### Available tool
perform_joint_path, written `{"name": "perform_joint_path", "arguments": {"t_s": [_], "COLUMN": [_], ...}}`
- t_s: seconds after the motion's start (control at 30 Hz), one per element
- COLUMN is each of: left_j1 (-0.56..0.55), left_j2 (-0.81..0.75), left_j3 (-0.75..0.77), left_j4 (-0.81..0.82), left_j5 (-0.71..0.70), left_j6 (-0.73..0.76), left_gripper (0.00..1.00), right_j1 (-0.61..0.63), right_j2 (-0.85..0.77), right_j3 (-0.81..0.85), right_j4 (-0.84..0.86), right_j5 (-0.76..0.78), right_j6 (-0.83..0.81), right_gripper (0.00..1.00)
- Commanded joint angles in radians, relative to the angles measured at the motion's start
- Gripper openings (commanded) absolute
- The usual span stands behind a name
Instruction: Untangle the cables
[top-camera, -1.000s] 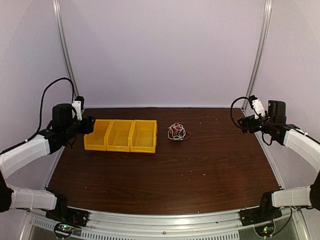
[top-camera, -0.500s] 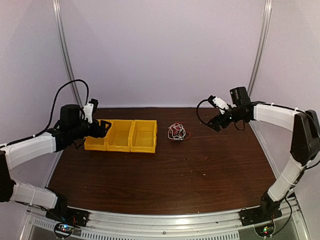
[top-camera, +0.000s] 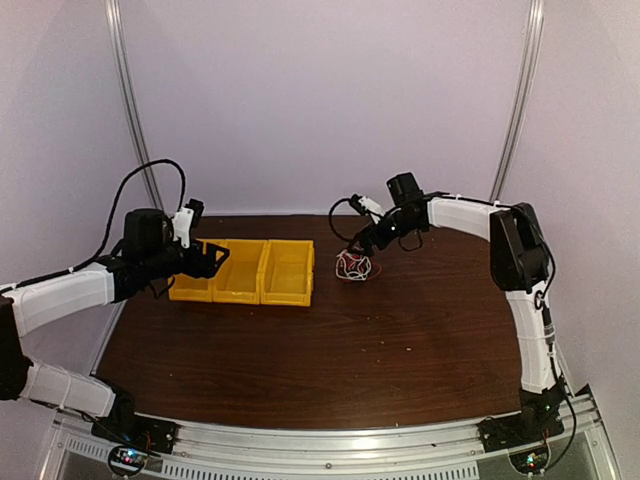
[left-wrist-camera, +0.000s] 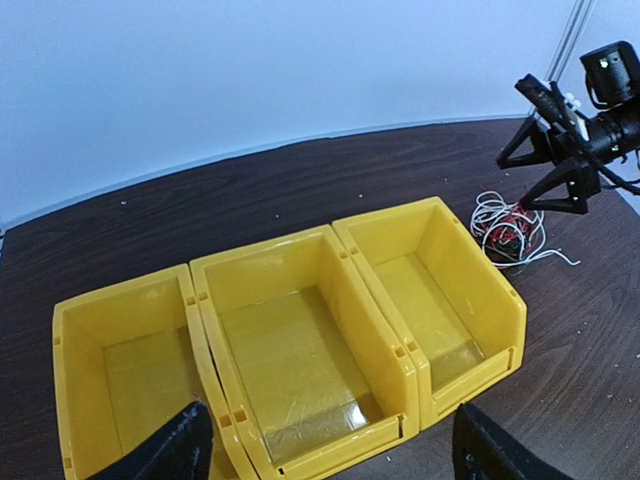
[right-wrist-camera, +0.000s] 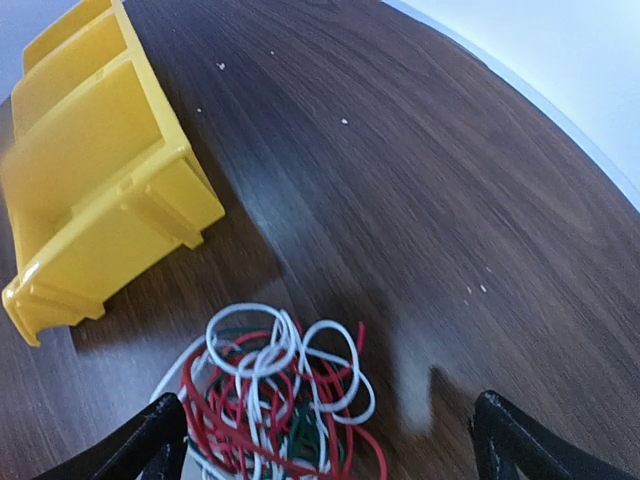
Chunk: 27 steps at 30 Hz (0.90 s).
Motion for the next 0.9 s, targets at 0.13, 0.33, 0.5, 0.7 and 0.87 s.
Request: {"name": "perform_joint_path", "arguments": {"t_s": [0.13, 0.33, 0.5, 0.7, 0.87], "left_j1": [-0.011, -0.011, -0.012, -0.012, -0.055], "left_j2": [-0.020, -0.007, -0.006, 0.002, 0.003], "left_j3": [0.030, 0.039, 0.044, 0.043, 0.040], "left_j4": [0.049, 0.048, 0.050, 0.055, 0.038], "left_j5": [0.028, 0.048, 0.087, 0.121, 0.136], "left_j6": [0.031, 0.029, 0.021, 0.018, 0.029], "left_gripper": [0.84, 0.84, 0.81, 0.78, 0.77], "right_j1": [0.039, 0.071, 0.150, 0.314, 0.347], "right_j2": [0.156, -0.051, -0.259, -0.367, -0.454], "right_j3": [0.123, -0.176, -0.476, -0.644, -0.641], "right_j4": [-0.122, -0.132, -0.080, -0.075, -0.174], "right_j5": [-0.165, -0.207, -0.173, -0.165, -0.178], "right_j6": [0.030, -0.075, -0.136, -0.185, -0.254], "right_gripper": [0.91, 0.80, 0.75, 0.75, 0.77]}}
